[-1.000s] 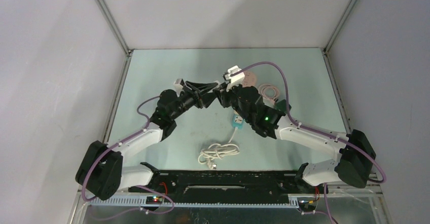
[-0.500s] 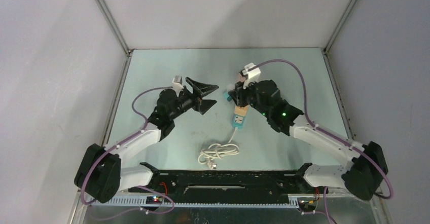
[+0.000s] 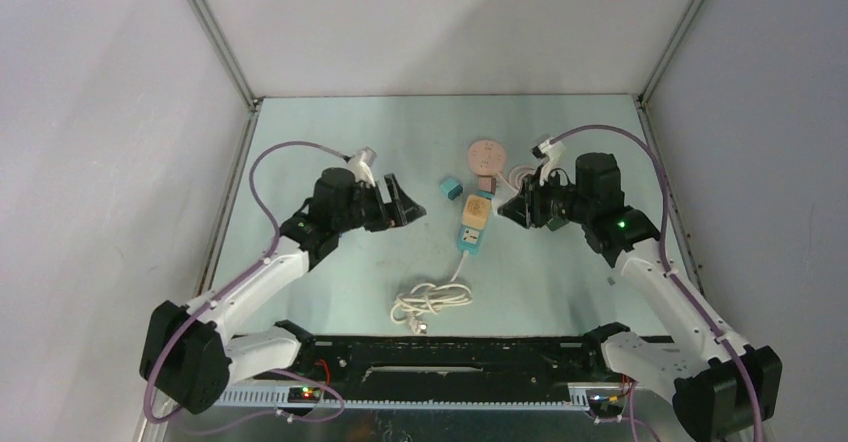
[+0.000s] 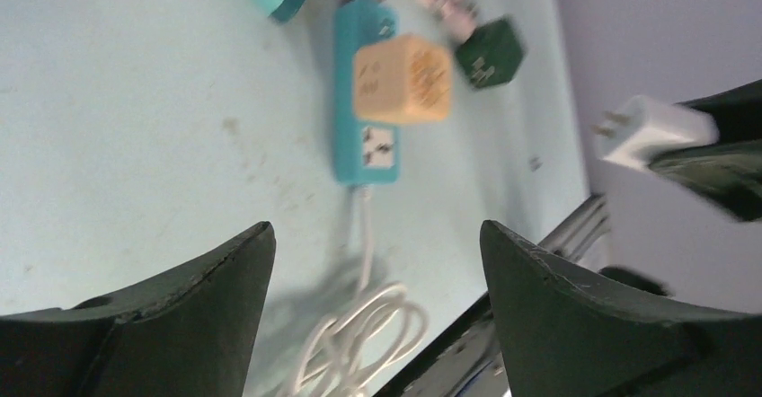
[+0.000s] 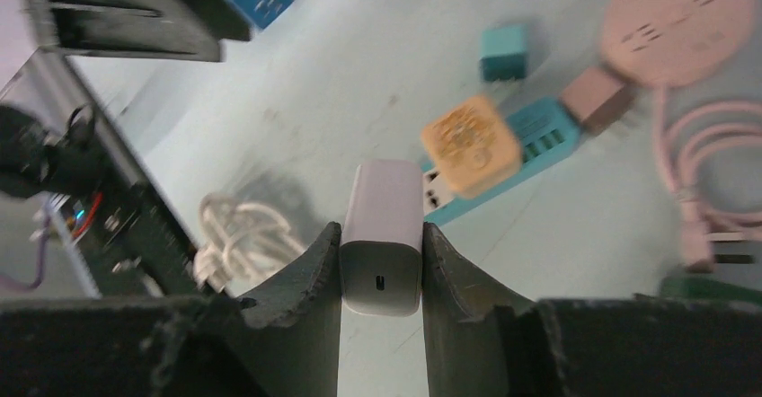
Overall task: Insert the plug
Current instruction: Move the socket to the center of the board.
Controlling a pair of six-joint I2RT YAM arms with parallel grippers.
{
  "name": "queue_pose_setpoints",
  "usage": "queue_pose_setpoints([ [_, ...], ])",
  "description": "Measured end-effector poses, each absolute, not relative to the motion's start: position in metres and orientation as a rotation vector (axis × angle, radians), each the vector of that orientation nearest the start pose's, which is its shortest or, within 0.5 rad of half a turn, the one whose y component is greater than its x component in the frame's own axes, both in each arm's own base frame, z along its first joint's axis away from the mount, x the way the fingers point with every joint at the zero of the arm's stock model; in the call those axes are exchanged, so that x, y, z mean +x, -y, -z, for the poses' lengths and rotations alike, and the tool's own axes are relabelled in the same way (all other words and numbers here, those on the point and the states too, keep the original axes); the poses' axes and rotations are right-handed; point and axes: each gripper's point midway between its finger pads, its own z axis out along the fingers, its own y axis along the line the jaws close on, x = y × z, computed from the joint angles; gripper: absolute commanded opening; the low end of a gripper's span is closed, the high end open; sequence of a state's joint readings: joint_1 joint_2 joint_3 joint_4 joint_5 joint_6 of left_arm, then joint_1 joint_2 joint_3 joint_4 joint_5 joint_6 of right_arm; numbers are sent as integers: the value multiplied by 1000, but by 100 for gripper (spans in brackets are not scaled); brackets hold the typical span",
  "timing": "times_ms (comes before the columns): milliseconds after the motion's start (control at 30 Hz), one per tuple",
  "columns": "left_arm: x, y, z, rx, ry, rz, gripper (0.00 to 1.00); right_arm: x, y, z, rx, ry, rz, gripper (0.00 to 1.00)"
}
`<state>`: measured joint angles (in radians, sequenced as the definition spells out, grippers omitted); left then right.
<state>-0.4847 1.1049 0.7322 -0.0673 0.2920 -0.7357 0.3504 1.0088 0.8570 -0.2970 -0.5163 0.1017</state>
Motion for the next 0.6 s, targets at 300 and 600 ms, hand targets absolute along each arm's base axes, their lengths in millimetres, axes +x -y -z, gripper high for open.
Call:
queue_pose_setpoints([
  [300, 234, 239, -138, 349, -2312, 823, 82, 232, -207, -186, -711, -2120, -1047, 0],
  [600, 249, 263, -145, 424, -2270, 853, 78, 241, -195, -167, -581, -2247, -991, 0],
])
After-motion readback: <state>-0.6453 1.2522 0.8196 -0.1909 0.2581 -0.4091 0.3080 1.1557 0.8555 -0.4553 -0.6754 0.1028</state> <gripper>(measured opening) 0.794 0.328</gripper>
